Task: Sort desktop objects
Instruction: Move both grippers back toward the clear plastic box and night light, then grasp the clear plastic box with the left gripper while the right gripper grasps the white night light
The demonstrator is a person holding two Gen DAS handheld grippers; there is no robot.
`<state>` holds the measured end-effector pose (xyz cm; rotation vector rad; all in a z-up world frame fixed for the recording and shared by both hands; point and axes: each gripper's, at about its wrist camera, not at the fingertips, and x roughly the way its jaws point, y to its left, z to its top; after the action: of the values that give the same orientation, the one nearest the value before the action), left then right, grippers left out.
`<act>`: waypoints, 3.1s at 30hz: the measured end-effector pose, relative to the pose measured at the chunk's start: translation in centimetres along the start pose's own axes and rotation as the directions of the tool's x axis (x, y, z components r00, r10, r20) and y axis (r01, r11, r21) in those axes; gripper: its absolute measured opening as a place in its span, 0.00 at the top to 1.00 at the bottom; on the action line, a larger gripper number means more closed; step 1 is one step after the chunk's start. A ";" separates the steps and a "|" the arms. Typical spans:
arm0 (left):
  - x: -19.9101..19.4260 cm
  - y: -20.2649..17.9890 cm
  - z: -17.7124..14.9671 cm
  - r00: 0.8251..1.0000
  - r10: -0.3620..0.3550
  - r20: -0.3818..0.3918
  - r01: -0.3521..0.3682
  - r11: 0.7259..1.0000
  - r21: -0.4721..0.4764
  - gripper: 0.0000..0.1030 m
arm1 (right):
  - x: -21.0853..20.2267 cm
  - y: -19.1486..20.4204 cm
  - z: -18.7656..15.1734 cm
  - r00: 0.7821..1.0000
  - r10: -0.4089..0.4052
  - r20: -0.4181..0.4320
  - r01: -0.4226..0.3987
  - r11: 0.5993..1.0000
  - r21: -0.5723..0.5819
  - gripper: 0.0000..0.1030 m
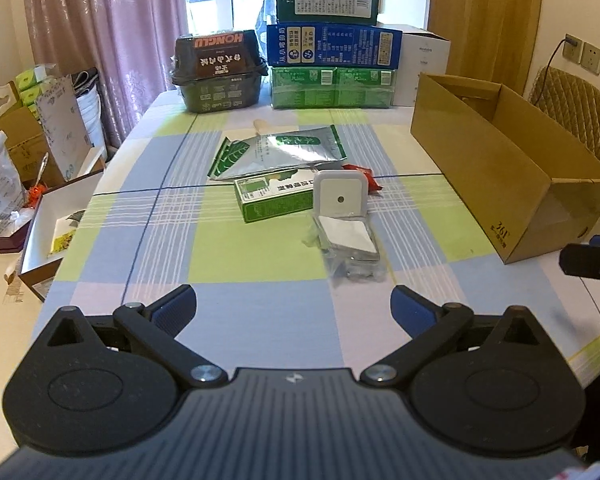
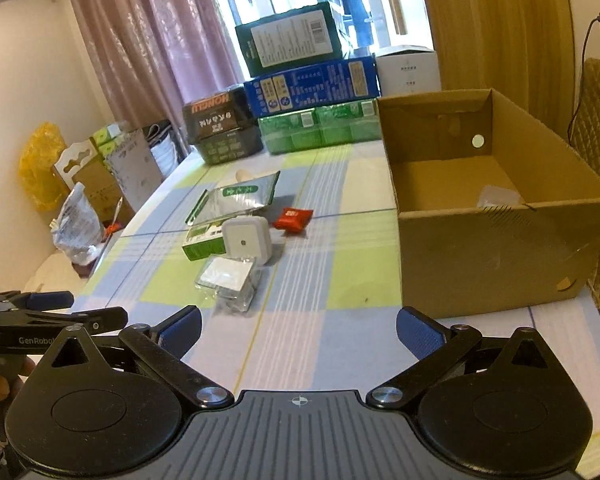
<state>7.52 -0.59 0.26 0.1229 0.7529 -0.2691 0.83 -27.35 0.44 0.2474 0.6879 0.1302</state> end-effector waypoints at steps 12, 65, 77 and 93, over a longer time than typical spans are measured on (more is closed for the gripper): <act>3.8 -1.4 0.4 0.998 -0.054 -0.016 0.054 0.998 0.030 0.02 | 3.4 -0.8 -0.6 0.999 0.007 -0.036 -0.007 1.000 0.001 0.02; 13.9 4.2 -0.6 1.000 0.020 -0.011 -0.020 0.999 -0.042 0.63 | 16.8 3.0 1.0 0.997 0.026 -0.066 -0.035 0.990 -0.137 0.21; 14.4 4.9 -0.9 0.998 0.034 0.043 -0.033 0.999 -0.019 0.65 | 22.0 4.9 3.5 0.998 0.004 -0.062 -0.015 0.983 -0.182 0.20; 14.4 4.8 -1.2 0.998 0.018 0.053 -0.016 0.999 -0.032 0.73 | 25.5 7.2 4.1 0.996 -0.052 -0.069 0.036 0.974 -0.223 0.39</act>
<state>18.14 1.45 -10.41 0.0916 0.7024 -0.2435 22.71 -16.07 -10.14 0.0125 0.7465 0.1732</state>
